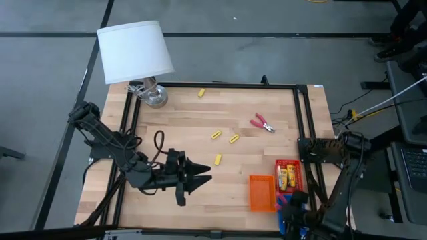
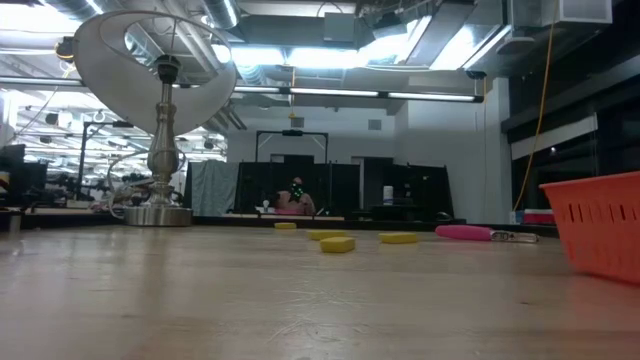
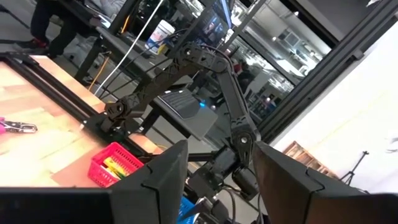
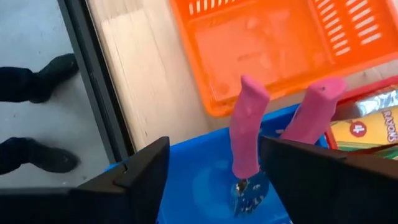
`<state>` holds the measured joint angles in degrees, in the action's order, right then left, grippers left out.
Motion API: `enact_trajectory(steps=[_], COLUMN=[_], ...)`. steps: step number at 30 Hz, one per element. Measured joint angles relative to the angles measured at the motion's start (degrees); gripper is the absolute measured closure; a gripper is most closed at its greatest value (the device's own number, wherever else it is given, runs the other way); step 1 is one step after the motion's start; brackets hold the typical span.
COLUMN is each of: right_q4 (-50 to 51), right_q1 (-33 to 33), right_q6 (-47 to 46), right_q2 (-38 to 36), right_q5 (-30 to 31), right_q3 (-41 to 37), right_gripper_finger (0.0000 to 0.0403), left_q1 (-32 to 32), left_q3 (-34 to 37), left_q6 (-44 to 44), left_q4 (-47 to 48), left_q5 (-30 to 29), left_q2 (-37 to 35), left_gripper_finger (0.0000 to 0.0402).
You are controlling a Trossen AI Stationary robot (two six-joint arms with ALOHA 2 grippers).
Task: Pick & Place School Supplies
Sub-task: Put the pink hole puncher into the orange basket
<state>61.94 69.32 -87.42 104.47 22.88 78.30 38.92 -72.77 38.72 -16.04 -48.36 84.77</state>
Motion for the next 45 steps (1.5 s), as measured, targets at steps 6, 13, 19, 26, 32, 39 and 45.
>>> enact_trajectory(steps=[6,13,19,26,32,39,45], right_q4=[-0.03,-1.03,-0.88,-1.39,-0.14,0.79,0.62], right_q1=[-1.1,-1.0,-0.64,-0.46,-0.33,-0.69,-8.03], right_q6=[0.48,-2.45,-3.31,-3.67,-6.36,-10.51,-12.52], right_q2=[0.86,1.73,1.73,1.27,-1.66,-8.32,-14.72], right_q5=[1.57,-1.15,-1.93,-0.94,2.47,8.79,13.72], right_q3=[-0.09,-4.02,-4.48,-3.96,-3.3,-3.3,-3.3], right_gripper_finger=[0.0174,0.0175,0.022,0.0359,0.0361,0.0361,0.0361], left_q1=[0.0,0.0,0.0,0.0,0.0,0.0,-0.17], left_q3=[0.0,0.0,0.0,0.0,0.0,0.0,0.0], left_q6=[0.98,1.1,1.29,1.12,0.78,-0.07,-0.32], left_q4=[0.03,-0.91,-1.75,-1.96,-1.76,-1.84,-1.83], left_q5=[0.0,0.0,0.0,-0.02,-0.74,-1.3,-2.14], left_q2=[0.0,0.0,0.0,0.0,0.0,0.0,0.0], left_gripper_finger=[0.0224,0.0224,0.0224,0.0233,0.0245,0.0255,0.0256])
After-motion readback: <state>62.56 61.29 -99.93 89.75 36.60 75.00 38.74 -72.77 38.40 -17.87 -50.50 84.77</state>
